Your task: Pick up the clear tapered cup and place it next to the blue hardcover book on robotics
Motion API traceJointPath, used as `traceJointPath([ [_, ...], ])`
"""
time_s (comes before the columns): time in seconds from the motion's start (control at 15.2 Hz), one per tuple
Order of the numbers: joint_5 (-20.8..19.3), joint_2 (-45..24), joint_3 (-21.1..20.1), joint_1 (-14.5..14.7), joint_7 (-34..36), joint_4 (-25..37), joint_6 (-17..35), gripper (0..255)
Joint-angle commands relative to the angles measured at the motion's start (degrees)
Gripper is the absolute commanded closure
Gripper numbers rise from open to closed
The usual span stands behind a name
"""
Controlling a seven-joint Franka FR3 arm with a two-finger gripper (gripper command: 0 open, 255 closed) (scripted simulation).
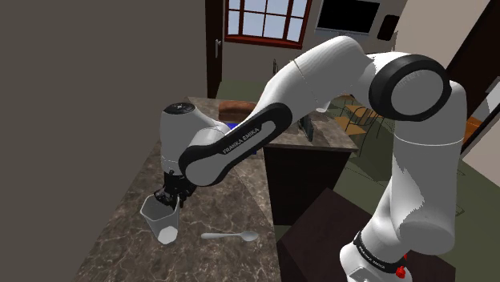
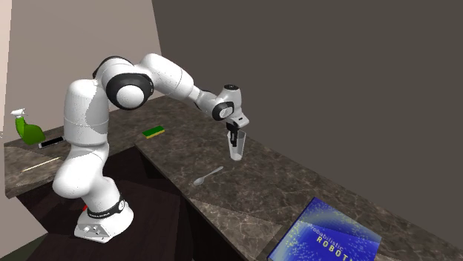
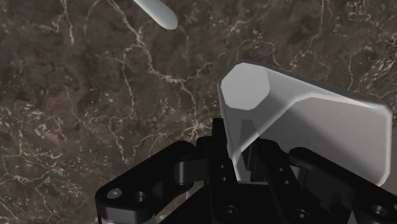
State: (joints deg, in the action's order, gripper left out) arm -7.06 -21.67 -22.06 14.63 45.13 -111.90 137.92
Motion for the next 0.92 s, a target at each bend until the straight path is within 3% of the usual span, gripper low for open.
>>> traceJointPath([
  [0.0,0.0,0.0,0.0,0.0,0.0,0.0,0.0,255],
  [0.86,2.7,5.2,-1.3,-1.0,-1.5,2.8,-7.7,255],
])
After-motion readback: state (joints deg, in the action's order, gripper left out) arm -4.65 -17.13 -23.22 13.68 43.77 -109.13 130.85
